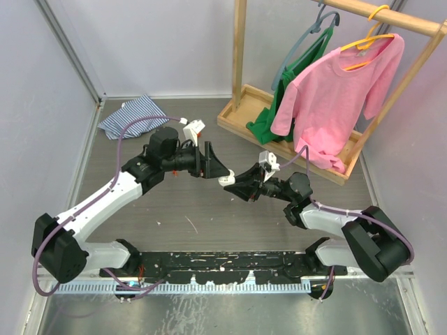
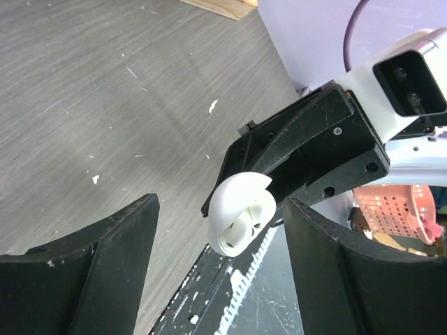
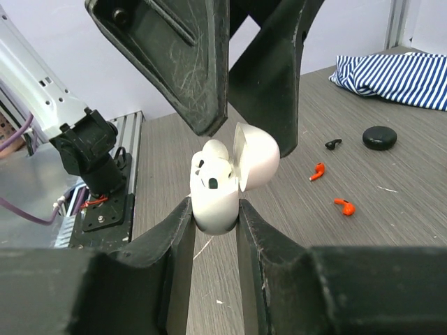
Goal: Insert the wireless bluetooth earbuds into the charging case
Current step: Close the charging case.
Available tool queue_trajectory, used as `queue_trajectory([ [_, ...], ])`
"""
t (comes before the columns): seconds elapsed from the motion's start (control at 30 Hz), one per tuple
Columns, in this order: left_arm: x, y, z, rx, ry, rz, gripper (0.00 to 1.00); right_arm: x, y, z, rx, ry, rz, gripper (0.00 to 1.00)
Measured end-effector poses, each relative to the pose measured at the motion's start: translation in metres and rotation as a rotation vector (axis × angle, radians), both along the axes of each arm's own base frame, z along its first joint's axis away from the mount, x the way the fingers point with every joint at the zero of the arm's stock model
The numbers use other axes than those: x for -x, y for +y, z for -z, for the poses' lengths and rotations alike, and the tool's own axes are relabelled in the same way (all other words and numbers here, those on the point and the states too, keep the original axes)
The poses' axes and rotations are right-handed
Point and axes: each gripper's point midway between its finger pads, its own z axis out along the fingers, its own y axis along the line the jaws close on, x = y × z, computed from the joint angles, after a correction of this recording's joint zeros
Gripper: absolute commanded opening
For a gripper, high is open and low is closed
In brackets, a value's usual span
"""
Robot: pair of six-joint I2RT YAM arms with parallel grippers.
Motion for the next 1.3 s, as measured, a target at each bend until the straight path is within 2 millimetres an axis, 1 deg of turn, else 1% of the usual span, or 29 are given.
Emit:
queue_trajectory([
  [0.2,0.006,-0.01,-0.003,0.068,0.071,0.039,0.64,-0.001,0.002,-0.002,-0.014,0.013,-0.01,0.01],
  [0.37,0.011,-0.015,-0.011,0.125,0.091,0.076,0.54,0.0,0.002,-0.005,-0.024,0.008,-0.014,0.01],
  [0.5,0.01,-0.015,-0.016,0.16,0.095,0.085,0.49,0.0,0.002,-0.009,-0.037,-0.005,-0.017,0.01],
  [0.6,0.008,-0.013,-0.017,0.183,0.106,0.087,0.48,0.0,0.003,-0.008,-0.037,-0.001,-0.019,0.01],
  [0.8,0.01,-0.013,-0.028,0.228,0.09,0.115,0.48,-0.001,0.005,0.0,-0.023,0.027,-0.027,0.01],
  [0.93,0.013,-0.011,-0.037,0.245,0.065,0.13,0.5,-0.001,0.005,0.004,-0.016,0.04,-0.029,0.01],
  [1.03,0.012,-0.006,-0.041,0.248,0.047,0.12,0.54,-0.002,0.006,0.006,-0.014,0.05,-0.03,0.01],
  [1.17,0.007,0.007,-0.037,0.203,0.016,0.07,0.59,-0.001,0.006,0.007,-0.014,0.063,-0.031,0.01],
  [1.3,0.002,0.027,-0.025,0.099,-0.029,-0.023,0.67,-0.003,0.006,0.014,0.003,0.105,-0.026,0.01],
])
